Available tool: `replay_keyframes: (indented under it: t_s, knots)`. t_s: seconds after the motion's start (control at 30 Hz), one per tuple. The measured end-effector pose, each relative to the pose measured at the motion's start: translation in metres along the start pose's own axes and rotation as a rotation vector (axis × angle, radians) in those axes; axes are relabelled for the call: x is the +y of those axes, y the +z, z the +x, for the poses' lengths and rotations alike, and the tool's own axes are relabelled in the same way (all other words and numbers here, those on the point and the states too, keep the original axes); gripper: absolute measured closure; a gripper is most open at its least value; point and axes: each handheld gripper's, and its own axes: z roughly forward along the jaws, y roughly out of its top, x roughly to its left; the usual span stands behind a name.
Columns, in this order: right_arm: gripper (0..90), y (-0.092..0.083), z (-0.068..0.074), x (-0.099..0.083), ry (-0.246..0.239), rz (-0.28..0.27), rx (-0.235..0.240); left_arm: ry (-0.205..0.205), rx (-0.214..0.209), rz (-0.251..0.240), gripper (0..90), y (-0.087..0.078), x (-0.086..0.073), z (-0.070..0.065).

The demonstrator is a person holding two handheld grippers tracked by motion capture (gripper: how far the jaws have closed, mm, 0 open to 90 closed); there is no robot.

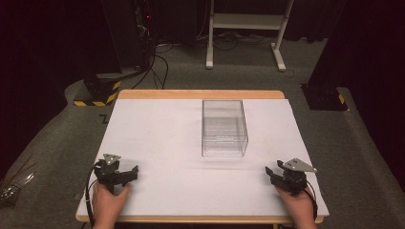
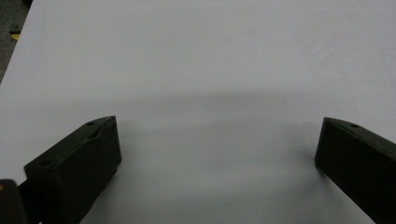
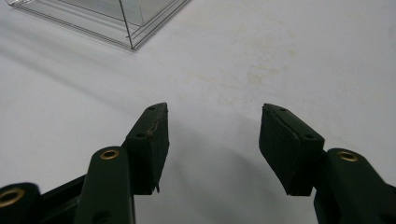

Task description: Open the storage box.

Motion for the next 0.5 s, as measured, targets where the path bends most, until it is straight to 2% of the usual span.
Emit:
replay_keyframes:
  t_s: [0.5]
  knots:
    - [42.1,-0.0007,-0.0012,-0.0001,0.01,-0.003,-0.001,0.0,0.0,0.0,0.4,0.0,0.0,0.0]
